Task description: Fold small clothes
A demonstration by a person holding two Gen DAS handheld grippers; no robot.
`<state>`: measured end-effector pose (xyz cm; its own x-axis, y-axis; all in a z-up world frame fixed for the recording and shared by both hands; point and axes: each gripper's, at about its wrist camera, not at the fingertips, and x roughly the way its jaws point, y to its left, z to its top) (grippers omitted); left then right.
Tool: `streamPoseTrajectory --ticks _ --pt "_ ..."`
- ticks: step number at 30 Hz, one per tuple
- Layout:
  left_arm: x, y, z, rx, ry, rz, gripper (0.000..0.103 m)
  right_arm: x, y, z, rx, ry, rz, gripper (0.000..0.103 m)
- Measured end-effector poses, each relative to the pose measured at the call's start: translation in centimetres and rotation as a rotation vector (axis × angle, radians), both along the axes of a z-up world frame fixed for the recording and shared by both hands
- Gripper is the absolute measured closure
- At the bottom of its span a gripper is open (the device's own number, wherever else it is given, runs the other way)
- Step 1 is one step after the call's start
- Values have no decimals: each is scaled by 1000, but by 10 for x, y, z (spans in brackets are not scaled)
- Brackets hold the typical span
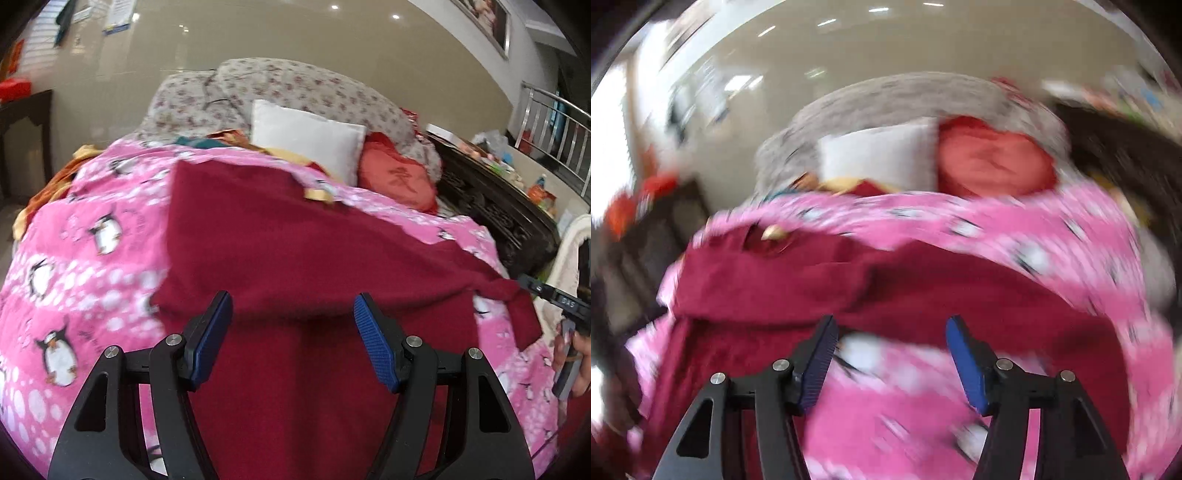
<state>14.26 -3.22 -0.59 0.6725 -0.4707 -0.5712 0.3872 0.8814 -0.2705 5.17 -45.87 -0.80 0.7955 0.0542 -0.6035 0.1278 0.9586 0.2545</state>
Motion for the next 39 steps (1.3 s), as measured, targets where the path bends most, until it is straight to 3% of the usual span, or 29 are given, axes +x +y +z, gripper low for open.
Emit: streamPoseTrajectory --ticks 3,5,8,10,11,12,13,14,16,20,23,25,27,29,31,32,33,34,39 --pt "7 -28 6 18 4 -11 34 -31 -63 -21 292 -23 -121 25" --pt "17 -46 5 -12 41 -12 34 -39 -90 -35 431 -36 -210 24" --pt "30 -62 -1 -54 113 -8 34 -36 -114 -48 518 -84 -303 24" --pt "33 -67 -5 -60 148 0 34 -13 -117 -55 513 -49 -295 25" --pt "31 -67 -6 -61 156 -5 34 -4 -120 -58 493 -27 -288 28" --pt "28 -66 -7 -55 155 -12 34 5 -124 -62 479 -25 -294 55" --pt "25 -63 -7 -43 147 -14 34 11 -130 -64 472 -35 -298 91" --pt "20 -57 -6 -21 134 -11 34 14 -136 -65 456 -33 -311 97" --pt "15 -43 -5 -8 117 4 34 17 -143 -53 390 -52 -324 97" --pt "17 2 -5 -29 85 127 34 32 -94 15 115 -158 -219 97" --pt "27 29 -9 -102 97 202 34 53 -8 63 -18 -242 5 97" --pt "33 50 -16 -192 128 221 34 67 53 75 -92 -271 143 97" --pt "37 69 -22 -264 148 240 34 84 121 69 -140 -275 284 97" --pt "38 81 -24 -295 145 251 34 108 181 44 -149 -234 401 93" --pt "38 90 -26 -319 144 250 34 140 233 0 -164 -80 521 63" --pt "39 94 -26 -331 146 245 34 151 249 -21 -155 17 570 63" --pt "38 97 -27 -344 144 237 34 158 258 -39 -121 88 604 63" --pt "38 98 -26 -350 140 233 34 156 258 -45 -96 86 609 62" --pt "41 87 -19 -367 123 181 33 134 211 -28 24 -9 523 55"
